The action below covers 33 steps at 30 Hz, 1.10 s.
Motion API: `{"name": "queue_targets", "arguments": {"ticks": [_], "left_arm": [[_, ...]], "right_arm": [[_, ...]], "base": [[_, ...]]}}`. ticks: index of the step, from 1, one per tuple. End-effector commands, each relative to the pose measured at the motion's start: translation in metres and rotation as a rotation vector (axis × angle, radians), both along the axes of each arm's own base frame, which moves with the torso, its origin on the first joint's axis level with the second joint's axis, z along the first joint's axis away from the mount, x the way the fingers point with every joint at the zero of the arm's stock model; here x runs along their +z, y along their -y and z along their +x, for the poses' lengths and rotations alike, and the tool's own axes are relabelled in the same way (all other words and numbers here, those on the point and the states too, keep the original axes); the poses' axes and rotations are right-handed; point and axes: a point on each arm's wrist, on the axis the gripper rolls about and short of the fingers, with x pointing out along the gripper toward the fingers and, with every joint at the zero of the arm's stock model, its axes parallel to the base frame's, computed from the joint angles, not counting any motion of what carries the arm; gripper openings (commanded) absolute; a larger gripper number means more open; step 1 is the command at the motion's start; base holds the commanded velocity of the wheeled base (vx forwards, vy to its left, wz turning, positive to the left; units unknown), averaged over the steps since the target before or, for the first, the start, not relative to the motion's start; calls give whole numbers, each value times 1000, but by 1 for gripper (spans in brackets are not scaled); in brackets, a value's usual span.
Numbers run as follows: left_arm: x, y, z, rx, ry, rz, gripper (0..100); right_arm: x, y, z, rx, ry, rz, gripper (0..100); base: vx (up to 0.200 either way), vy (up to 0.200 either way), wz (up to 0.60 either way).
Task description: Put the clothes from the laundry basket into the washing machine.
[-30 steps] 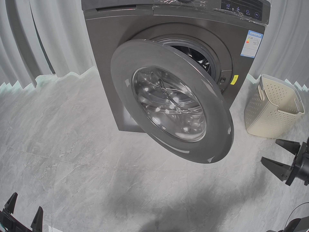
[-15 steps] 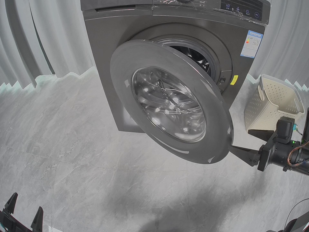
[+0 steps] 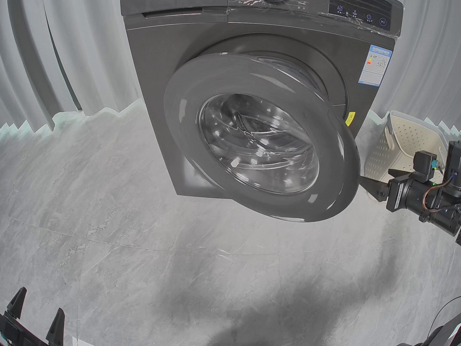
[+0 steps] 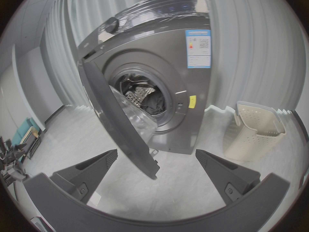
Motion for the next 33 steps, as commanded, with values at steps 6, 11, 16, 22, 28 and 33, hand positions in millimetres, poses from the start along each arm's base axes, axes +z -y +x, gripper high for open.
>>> {"name": "queue_targets", "arguments": {"ticks": [6,11,16,22,28,33], "left_arm": [[-4,0,0,0,-4,0,100],[-5,0,0,0,-4,1,100],[-5,0,0,0,-6,1,100],[-5,0,0,-2,-6,1,100],[-5,0,0,0,-6,1,100],[-5,0,0,0,-6,1,100]], "right_arm": [[-22,25,9,-111,-46,-14,100],[-37,-3,-29,66,-90,-30,100],[-43,-30,-53,245,-100,-31,100],[-26,-45,-44,274,-74,67,100],[-12,-52,-36,300,-40,105,100],[-3,-57,-23,296,-13,120,100]], "base": [[0,0,0],[0,0,0],[160,0,0],[200,0,0],[200,0,0],[80,0,0]]}}
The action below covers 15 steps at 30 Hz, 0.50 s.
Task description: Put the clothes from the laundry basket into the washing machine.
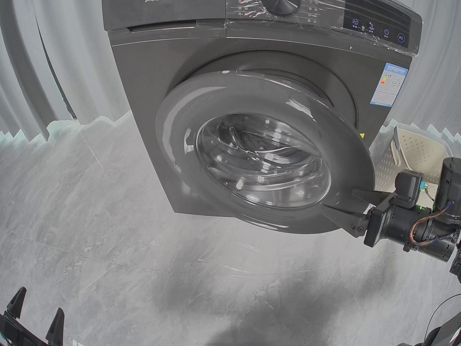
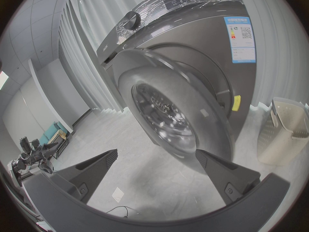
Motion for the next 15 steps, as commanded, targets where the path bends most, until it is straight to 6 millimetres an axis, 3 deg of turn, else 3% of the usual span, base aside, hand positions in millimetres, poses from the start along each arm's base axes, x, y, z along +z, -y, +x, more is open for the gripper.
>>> {"name": "queue_targets", "arguments": {"ticks": [1,6,12,15], "left_arm": [[-5,0,0,-1,-4,0,100],[-5,0,0,-1,-3,-2,100],[-5,0,0,1,-3,-2,100],[-5,0,0,-1,-3,-2,100]], "right_arm": [[8,-5,11,-8,29,18,100],[13,-5,12,-22,61,34,100],[-2,-2,5,-14,22,1,100],[-9,-1,1,-5,0,-14,100]], "base": [[0,0,0],[0,0,0],[0,-200,0],[0,0,0]]}}
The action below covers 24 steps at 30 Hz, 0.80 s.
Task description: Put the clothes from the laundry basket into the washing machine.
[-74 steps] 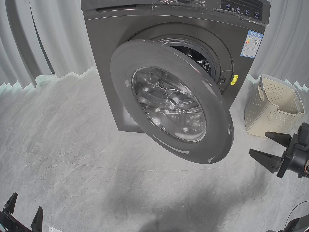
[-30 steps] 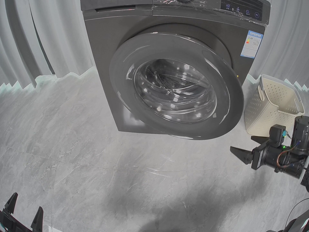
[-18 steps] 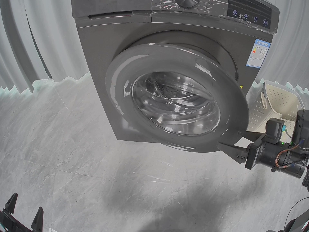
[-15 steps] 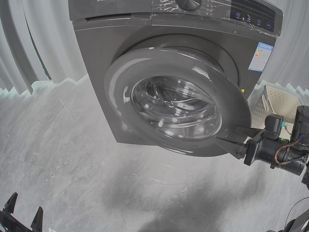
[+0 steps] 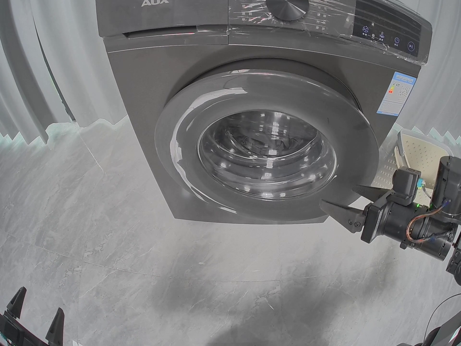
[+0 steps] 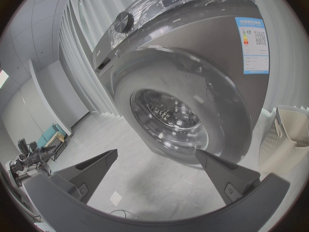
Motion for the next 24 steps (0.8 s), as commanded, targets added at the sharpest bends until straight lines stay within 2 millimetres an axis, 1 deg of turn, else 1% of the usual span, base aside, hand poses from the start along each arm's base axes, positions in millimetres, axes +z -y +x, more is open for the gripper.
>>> {"name": "queue_targets", "arguments": {"ticks": [1,9,18,24], "left_arm": [[-5,0,0,0,-3,0,100],[-5,0,0,1,-3,0,100],[-5,0,0,0,-3,0,100],[-5,0,0,0,-2,0,100]], "right_arm": [[-9,2,-7,14,-25,-18,100],[-9,3,-8,16,-26,-11,100],[6,-1,-5,25,100,60,100],[10,-5,-3,32,133,82,100]], "base": [[0,0,0],[0,0,0],[0,0,0],[200,0,0]]}}
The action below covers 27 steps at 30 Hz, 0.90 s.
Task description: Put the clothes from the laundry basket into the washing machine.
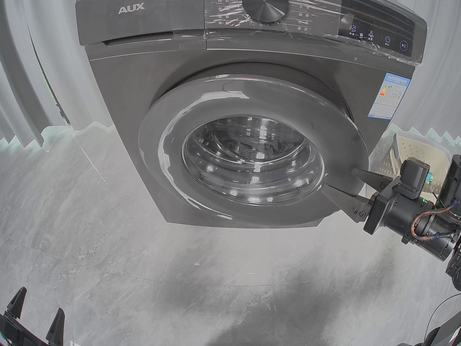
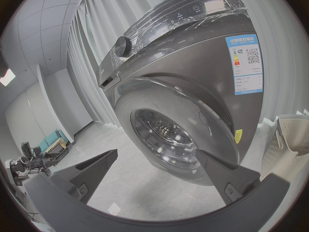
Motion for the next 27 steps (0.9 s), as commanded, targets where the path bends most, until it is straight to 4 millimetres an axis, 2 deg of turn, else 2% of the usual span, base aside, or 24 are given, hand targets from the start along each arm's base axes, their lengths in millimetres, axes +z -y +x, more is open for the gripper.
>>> {"name": "queue_targets", "arguments": {"ticks": [1,9,19,26,27], "left_arm": [[-5,0,0,0,-3,0,100],[-5,0,0,2,-3,0,100],[-5,0,0,0,-1,0,100],[-5,0,0,2,-5,-3,100],[-5,0,0,2,-5,-3,100]], "right_arm": [[1,-2,2,3,3,3,100],[4,-6,10,-6,12,7,100],[23,-8,22,-115,68,46,100],[13,-4,16,-120,37,27,100],[6,-3,8,-106,21,12,100]], "base": [[200,0,0],[200,0,0],[0,0,0],[0,0,0],[0,0,0]]}}
